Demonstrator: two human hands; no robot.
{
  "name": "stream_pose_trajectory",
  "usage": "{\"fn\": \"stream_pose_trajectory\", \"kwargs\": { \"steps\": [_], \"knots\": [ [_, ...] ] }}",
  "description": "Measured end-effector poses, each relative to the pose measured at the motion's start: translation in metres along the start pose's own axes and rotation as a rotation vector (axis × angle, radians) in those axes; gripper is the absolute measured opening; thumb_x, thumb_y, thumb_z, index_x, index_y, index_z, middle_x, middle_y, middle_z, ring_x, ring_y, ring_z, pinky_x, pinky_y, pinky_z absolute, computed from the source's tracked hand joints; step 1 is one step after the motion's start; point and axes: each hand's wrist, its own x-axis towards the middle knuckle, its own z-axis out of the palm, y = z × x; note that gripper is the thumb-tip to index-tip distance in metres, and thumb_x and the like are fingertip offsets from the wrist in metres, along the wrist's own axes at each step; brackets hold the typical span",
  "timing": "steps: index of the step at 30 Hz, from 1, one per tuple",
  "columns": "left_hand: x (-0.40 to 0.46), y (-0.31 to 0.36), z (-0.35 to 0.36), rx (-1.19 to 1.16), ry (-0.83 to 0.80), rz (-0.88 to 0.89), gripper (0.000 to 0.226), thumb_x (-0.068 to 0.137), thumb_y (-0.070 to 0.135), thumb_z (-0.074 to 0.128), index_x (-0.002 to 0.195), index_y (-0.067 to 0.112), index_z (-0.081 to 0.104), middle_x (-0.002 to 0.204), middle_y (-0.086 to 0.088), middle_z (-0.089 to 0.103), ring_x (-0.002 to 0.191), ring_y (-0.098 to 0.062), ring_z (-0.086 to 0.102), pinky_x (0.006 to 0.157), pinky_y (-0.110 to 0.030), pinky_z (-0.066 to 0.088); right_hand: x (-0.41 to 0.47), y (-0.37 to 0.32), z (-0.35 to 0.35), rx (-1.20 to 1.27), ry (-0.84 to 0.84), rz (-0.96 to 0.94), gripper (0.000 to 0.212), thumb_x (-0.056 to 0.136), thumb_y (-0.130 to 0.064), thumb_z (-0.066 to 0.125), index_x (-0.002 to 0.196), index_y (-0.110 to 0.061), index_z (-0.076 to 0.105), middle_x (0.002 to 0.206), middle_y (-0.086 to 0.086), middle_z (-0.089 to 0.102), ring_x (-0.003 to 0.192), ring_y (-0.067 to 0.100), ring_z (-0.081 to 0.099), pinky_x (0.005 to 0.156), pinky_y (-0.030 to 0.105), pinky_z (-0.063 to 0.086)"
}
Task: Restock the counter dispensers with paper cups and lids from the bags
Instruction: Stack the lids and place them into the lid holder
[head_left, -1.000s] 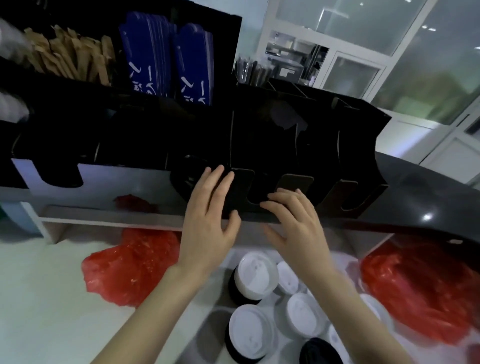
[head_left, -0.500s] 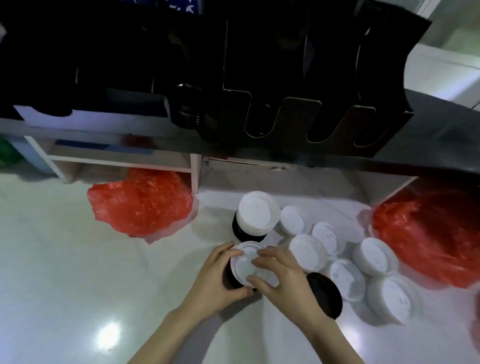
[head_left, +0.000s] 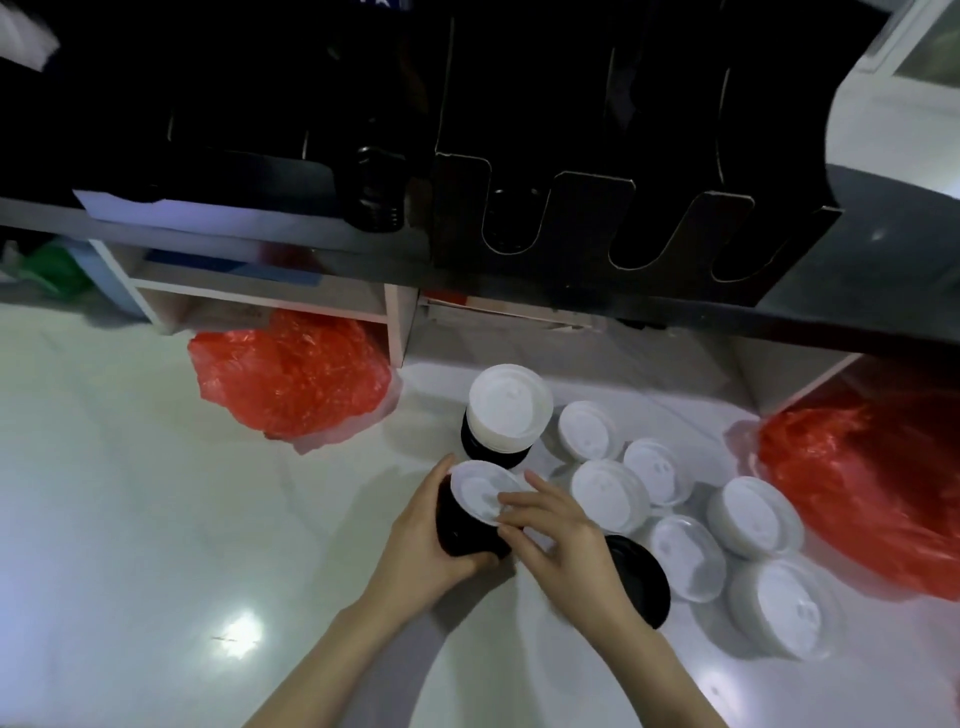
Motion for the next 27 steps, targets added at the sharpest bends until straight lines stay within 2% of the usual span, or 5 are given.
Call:
{"fn": "stream_pose_trajectory", "kwargs": {
  "steps": [7,14,19,24,27],
  "knots": [
    [0.001,0.005,0.001,0.009,0.033,0.019,0.089,0.054,0.028,0.086,0.129,0.047,0.044,0.123,0.024,0.058,0.113,0.003,0.056,0.091,-0.023,0.050,0.009,-0.016,-0.015,0.074,0.043,0.112,0.025,0.079,-0.008,0.075,0.086,-0.030,0.069,0.088,-0.019,0.068,0.089,-0.001,0.063,0.077,0.007,0.042],
    [0.000,0.003,0.002,0.004,0.040,0.046,0.088,0.056,0.030,0.085,0.127,0.052,0.039,0.125,0.025,0.054,0.115,0.008,0.052,0.091,-0.015,0.046,0.010,-0.021,-0.016,0.047,0.044,0.069,0.014,0.078,-0.013,0.078,0.087,-0.023,0.073,0.085,-0.015,0.069,0.086,0.001,0.064,0.076,0.010,0.044],
    [0.002,-0.014,0.005,0.101,0.023,0.093,0.075,0.052,0.034,0.085,0.122,0.030,0.058,0.132,0.022,0.043,0.118,0.012,0.046,0.102,-0.016,0.040,0.036,-0.053,-0.038,0.009,0.229,-0.037,0.014,0.079,-0.024,0.076,0.093,-0.024,0.073,0.090,-0.019,0.069,0.090,0.002,0.063,0.078,0.010,0.044],
    [0.004,-0.019,0.005,0.100,0.015,0.125,0.071,0.057,0.035,0.087,0.121,0.029,0.058,0.135,0.020,0.042,0.121,0.009,0.045,0.102,-0.011,0.036,0.055,-0.081,-0.045,0.290,0.129,0.039,0.017,0.082,-0.014,0.074,0.079,-0.030,0.070,0.079,-0.017,0.069,0.080,0.006,0.064,0.073,0.012,0.045],
    [0.005,-0.021,0.004,0.109,0.053,0.126,0.072,0.057,0.034,0.086,0.122,0.028,0.057,0.134,0.022,0.040,0.120,0.012,0.043,0.101,-0.008,0.033,0.061,-0.075,-0.042,0.034,0.272,-0.118,0.011,0.081,-0.017,0.073,0.084,-0.027,0.070,0.082,-0.019,0.067,0.083,0.003,0.061,0.077,0.014,0.044]
  ]
}}
